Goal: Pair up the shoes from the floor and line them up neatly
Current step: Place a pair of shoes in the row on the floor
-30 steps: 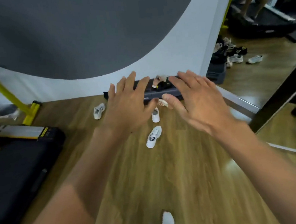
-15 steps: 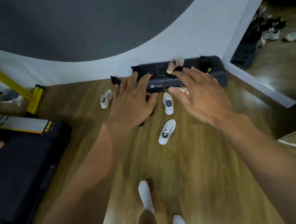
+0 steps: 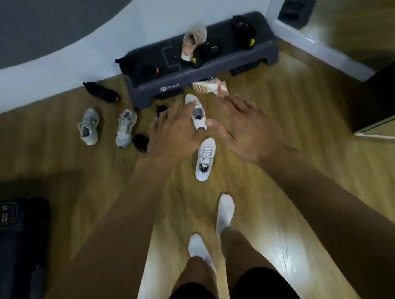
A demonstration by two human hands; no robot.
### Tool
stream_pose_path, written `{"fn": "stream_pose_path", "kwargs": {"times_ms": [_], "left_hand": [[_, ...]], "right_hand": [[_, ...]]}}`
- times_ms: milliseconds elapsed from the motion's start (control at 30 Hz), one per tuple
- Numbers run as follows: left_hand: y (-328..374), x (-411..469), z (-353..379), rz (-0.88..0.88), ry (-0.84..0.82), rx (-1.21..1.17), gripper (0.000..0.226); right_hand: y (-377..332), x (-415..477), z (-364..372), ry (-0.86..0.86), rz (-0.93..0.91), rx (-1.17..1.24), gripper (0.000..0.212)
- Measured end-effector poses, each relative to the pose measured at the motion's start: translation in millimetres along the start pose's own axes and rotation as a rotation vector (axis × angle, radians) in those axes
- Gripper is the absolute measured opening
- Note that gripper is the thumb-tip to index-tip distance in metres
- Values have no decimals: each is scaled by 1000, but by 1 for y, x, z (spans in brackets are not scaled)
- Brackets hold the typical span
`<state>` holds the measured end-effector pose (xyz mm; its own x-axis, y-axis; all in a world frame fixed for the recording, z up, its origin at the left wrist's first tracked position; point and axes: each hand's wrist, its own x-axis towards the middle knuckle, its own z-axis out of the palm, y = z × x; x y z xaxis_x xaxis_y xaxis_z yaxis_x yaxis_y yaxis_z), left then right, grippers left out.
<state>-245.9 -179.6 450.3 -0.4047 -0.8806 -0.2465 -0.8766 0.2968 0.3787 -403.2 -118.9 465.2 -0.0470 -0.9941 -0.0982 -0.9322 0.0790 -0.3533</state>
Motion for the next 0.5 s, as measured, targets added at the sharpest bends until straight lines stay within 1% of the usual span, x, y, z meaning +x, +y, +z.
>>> {"fn": "stream_pose_path", "kwargs": {"times_ms": [133, 233, 300, 333, 433, 500], "left_hand": [[-47, 72, 75, -82, -110, -57, 68], [-79, 123, 152, -135, -189, -63, 69], [-102, 154, 217, -160, -294, -27, 68], [-116, 167, 249, -166, -333, -44, 71], [-163, 198, 348, -138, -399, -100, 92], [-190, 215, 402, -156, -442, -126, 87]], "right_hand": [[44, 48, 84, -121, 46, 75, 61], [71, 84, 165, -197, 122, 160, 65], [88, 100, 228, -246, 192, 217, 64], [97, 107, 262, -273, 225, 243, 63], [129, 124, 362, -352, 304, 279, 65], [153, 132, 422, -421, 353, 309, 70]]}}
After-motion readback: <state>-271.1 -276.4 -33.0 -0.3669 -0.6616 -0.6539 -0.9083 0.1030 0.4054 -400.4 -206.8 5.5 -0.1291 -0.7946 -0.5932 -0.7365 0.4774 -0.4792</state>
